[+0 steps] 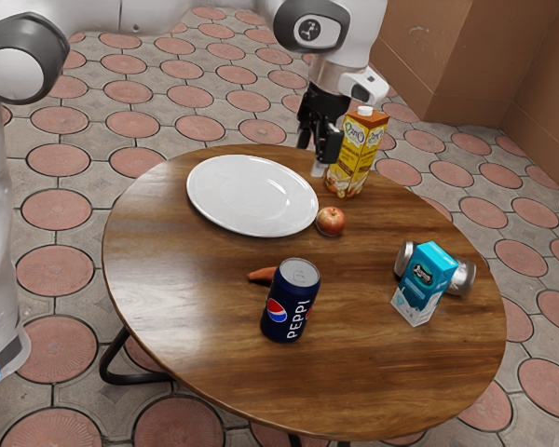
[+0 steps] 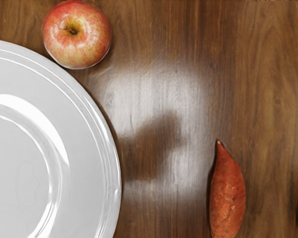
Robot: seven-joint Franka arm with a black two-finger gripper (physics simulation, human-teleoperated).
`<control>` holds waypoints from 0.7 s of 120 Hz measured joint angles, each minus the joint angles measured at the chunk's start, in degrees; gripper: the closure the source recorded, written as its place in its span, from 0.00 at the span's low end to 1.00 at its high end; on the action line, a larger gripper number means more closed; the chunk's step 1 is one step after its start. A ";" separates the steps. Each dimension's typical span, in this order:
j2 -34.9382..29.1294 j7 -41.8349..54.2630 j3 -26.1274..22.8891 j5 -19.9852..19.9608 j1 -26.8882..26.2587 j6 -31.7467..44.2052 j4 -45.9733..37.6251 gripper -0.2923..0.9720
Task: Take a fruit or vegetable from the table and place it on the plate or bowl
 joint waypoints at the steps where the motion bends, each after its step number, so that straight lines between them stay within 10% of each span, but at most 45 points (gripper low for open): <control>1: 0.00 0.00 0.00 0.00 0.00 0.02 0.00 0.23; 8: 5.08 1.24 16.00 -3.32 -11.44 -3.81 14.92 0.24; 23: 7.22 3.51 23.79 -6.81 17.53 -9.14 21.84 0.24; 31: 6.79 4.53 23.99 -6.23 18.45 -11.39 26.32 0.24; 49: 9.21 7.77 21.19 -2.56 2.70 -9.59 36.04 0.25; 84: 21.56 10.64 12.07 -1.59 -0.75 -2.12 35.17 0.25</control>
